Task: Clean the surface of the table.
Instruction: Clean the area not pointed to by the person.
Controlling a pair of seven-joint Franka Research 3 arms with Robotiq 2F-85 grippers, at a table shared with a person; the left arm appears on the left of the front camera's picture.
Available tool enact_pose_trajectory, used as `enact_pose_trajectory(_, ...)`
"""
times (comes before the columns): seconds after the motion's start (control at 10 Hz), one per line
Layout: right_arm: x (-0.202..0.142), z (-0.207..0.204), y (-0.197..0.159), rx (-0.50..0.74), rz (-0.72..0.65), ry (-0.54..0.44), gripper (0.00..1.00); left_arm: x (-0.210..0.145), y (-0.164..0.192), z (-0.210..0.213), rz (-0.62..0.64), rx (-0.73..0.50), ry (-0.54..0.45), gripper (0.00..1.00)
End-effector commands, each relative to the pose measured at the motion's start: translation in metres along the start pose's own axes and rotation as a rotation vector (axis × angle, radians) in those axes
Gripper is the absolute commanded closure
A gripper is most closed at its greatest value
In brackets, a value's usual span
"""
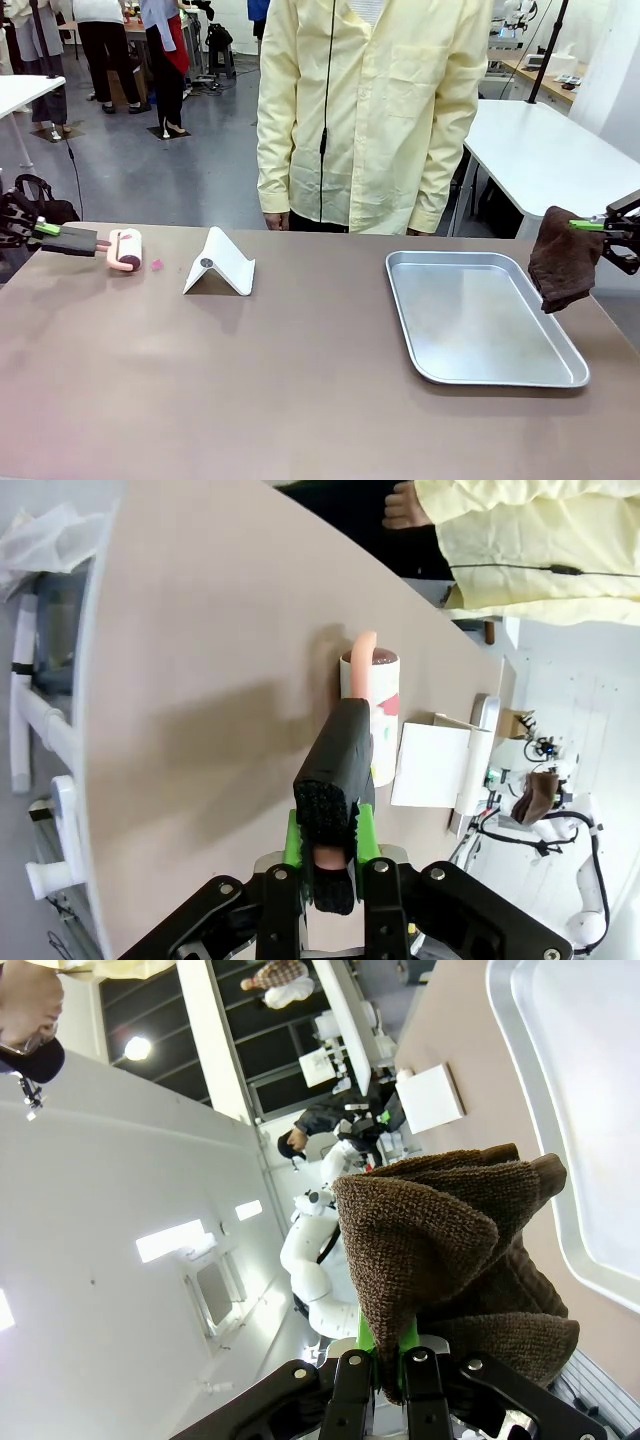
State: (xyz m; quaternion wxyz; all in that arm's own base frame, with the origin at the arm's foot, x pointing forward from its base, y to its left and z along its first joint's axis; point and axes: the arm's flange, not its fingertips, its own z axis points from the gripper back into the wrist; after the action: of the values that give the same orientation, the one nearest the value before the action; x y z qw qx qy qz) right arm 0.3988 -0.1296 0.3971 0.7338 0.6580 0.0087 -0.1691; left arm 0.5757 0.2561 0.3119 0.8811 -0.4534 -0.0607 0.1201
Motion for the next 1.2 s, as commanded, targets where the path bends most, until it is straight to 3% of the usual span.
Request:
enact_pose_trajectory(0.0, -0.001, 0.002, 0.004, 0.022, 0.008, 0.004, 0.92, -0.003, -0.006, -0.027, -0.016, 0.123, 0.062, 0.78)
enact_pose_trajectory(0.8, -0.001, 0.002, 0.004, 0.022, 0.008, 0.004, 0.92, -0.013, -0.022, -0.053, -0.061, 0.140, 0.110, 0.78)
enact_pose_trajectory(1.0, -0.001, 0.002, 0.004, 0.022, 0.008, 0.004, 0.92, -0.030, -0.033, -0.029, -0.086, 0.027, 0.081, 0.78)
enact_pose_trajectory(1.1, -0.001, 0.002, 0.004, 0.022, 0.008, 0.004, 0.92, -0.049, -0.049, -0.007, -0.123, -0.030, 0.017, 0.78)
